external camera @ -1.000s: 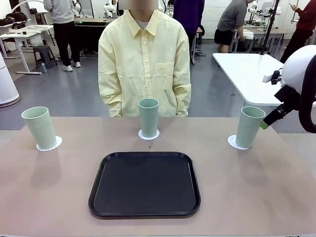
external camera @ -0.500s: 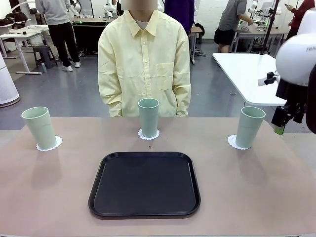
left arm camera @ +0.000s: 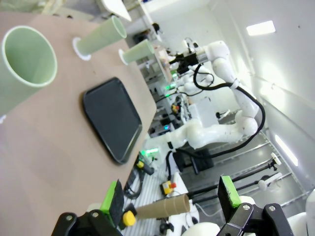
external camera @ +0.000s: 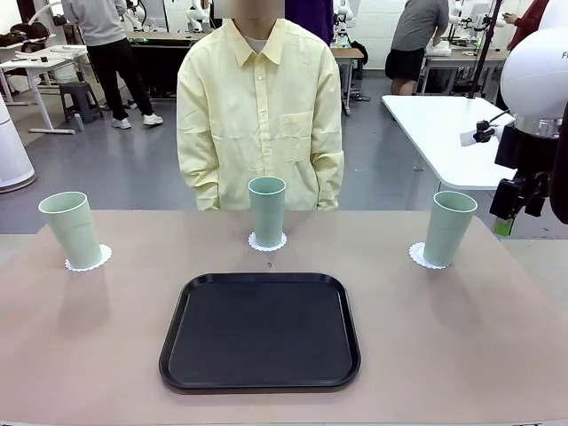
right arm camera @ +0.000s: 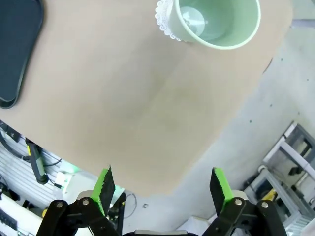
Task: Place coasters on the table and set cups on them.
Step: Take one Reusable plastic cup from the Flat Tray and place it on a coaster set by the human.
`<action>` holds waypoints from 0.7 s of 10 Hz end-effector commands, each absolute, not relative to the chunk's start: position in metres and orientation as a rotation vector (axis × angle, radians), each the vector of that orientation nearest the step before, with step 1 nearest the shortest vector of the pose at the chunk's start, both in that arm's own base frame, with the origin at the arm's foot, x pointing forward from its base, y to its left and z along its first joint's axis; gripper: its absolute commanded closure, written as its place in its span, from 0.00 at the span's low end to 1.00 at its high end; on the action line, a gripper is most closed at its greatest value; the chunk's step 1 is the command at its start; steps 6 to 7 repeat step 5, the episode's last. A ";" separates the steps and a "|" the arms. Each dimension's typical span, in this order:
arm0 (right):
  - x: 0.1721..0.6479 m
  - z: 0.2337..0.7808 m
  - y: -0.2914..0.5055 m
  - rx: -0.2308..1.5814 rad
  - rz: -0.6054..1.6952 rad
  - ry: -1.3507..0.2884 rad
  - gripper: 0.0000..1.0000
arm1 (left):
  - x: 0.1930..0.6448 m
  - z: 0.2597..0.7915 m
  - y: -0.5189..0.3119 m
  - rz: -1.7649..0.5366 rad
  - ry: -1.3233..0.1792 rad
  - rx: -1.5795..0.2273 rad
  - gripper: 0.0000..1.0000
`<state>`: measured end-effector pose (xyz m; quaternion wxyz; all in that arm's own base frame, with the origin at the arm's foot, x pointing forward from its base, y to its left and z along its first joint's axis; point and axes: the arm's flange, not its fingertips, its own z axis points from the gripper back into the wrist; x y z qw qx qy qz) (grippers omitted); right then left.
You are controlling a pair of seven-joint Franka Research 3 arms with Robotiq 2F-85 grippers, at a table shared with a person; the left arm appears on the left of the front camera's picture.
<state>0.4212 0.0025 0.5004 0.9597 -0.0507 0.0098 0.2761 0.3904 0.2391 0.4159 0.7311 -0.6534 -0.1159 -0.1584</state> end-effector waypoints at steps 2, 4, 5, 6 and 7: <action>0.420 0.493 0.003 -0.133 0.536 0.007 0.00 | 0.389 0.418 0.241 -0.350 -0.254 -1.443 0.00; 0.420 0.493 0.003 -0.133 0.536 0.007 0.00 | 0.389 0.418 0.241 -0.350 -0.254 -1.443 0.00; 0.420 0.493 0.003 -0.133 0.536 0.007 0.00 | 0.389 0.418 0.241 -0.350 -0.254 -1.443 0.00; 0.420 0.493 0.003 -0.133 0.536 0.007 0.00 | 0.389 0.418 0.241 -0.350 -0.254 -1.443 0.00; 0.420 0.493 0.003 -0.133 0.536 0.007 0.00 | 0.389 0.418 0.241 -0.350 -0.254 -1.443 0.00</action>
